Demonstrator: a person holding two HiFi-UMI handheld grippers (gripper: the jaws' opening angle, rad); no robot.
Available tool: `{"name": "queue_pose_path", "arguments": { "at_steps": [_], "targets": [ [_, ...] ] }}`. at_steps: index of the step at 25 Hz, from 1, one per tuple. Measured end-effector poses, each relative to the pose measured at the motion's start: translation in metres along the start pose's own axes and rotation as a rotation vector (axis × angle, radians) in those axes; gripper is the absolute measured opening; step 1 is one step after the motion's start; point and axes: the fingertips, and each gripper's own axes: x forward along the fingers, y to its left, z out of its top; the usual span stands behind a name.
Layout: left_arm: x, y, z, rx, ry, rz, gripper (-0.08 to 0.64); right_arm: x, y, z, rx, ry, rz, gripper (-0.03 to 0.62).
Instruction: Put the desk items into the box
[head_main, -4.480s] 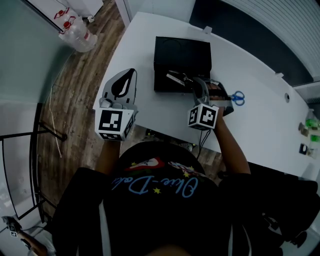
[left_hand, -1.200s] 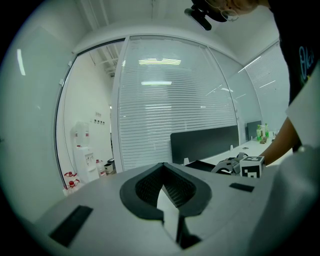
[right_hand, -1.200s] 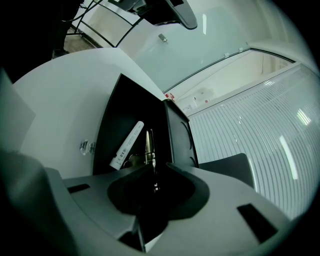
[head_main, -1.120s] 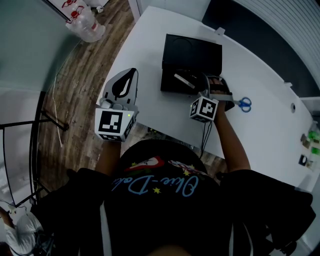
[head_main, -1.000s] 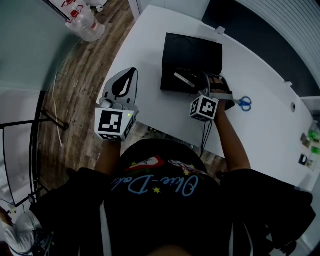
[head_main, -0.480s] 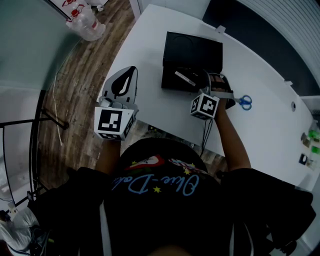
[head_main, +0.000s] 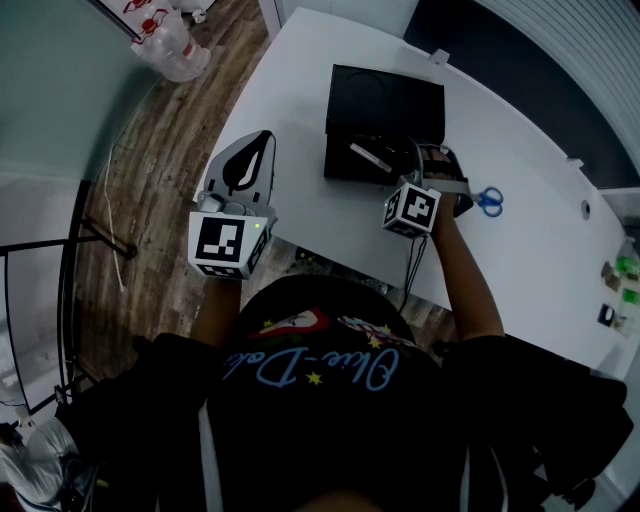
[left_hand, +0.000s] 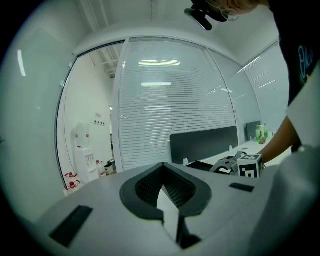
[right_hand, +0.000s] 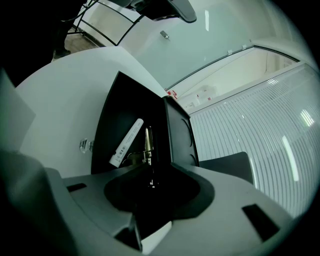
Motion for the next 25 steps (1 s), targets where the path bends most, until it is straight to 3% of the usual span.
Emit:
{"name": "queue_pose_path", "arguments": {
  "at_steps": [20,25],
  "targets": [
    [-0.004,-0.006,0.002,-0.004,-0.019,-0.026,0.006,-0.011,0.006,-0.004,-0.052,0.026,0.043,0.166],
    [-0.007,-0.008,0.004,-0.001,-0.026,-0.027,0.006,-0.013,0.012,-0.006,-0.058,0.033,0.096,0.167]
  ]
}}
